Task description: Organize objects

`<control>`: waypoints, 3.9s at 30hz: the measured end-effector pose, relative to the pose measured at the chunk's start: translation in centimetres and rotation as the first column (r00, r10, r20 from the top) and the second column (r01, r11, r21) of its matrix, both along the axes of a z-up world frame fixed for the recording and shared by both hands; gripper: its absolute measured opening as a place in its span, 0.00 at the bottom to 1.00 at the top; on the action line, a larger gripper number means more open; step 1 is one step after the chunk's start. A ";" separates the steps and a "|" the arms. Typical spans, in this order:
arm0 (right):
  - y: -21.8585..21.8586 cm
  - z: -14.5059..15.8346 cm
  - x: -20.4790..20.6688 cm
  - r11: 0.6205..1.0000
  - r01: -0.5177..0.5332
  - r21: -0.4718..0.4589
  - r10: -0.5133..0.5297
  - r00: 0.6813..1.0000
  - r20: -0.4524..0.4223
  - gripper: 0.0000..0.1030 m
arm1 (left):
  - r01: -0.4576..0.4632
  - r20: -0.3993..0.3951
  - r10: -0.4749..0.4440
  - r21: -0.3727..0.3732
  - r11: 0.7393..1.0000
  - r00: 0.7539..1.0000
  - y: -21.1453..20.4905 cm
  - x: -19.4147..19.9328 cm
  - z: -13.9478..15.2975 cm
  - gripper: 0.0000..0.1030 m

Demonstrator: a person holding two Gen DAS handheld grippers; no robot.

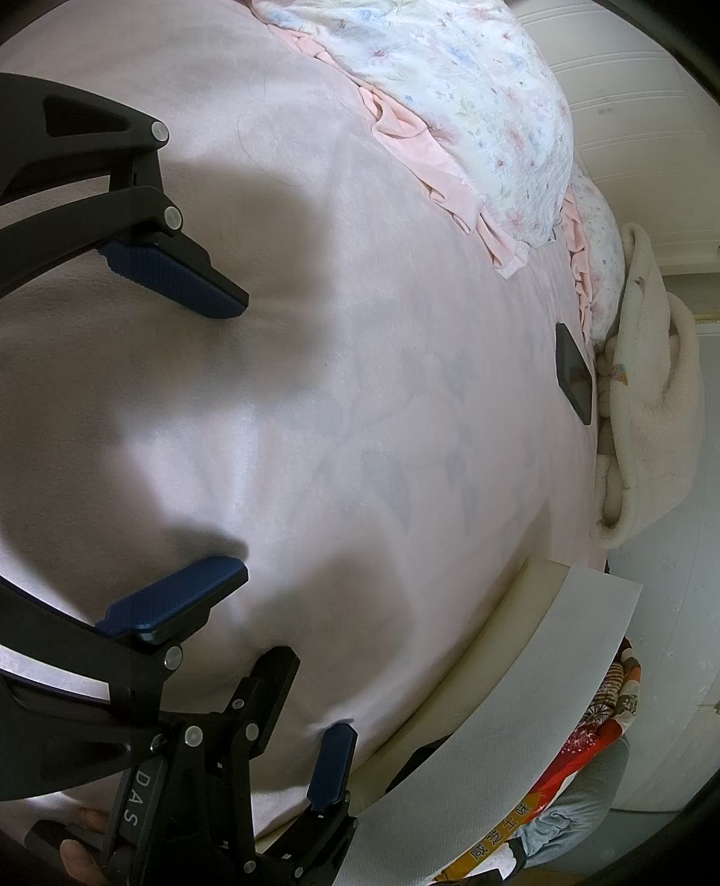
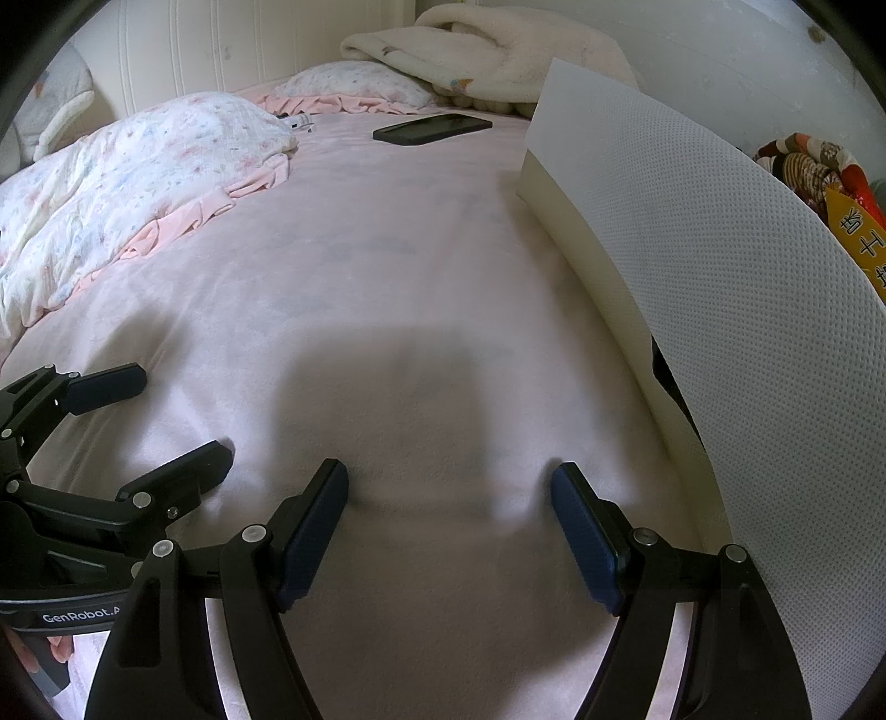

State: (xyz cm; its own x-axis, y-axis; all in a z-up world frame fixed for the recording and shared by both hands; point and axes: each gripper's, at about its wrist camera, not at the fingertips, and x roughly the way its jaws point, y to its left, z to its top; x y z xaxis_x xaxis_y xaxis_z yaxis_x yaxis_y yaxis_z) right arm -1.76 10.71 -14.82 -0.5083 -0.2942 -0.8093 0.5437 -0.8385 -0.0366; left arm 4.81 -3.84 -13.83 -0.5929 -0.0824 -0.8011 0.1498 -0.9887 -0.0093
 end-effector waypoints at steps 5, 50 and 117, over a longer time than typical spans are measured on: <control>0.0 0.0 0.0 1.000 0.000 0.000 0.000 1.000 0.000 0.73 | 0.000 0.000 0.000 0.000 1.000 1.000 0.1 0.0 0.0 0.85; 0.8 0.0 0.5 0.999 0.043 -0.008 -0.043 0.999 0.003 0.73 | 0.020 0.012 -0.020 0.000 1.000 1.000 0.5 -0.1 0.0 0.96; 2.9 -0.5 3.6 0.994 0.110 -0.019 -0.110 0.994 -0.006 0.79 | -0.002 -0.009 0.002 -0.019 1.000 1.000 3.1 3.2 -0.1 1.00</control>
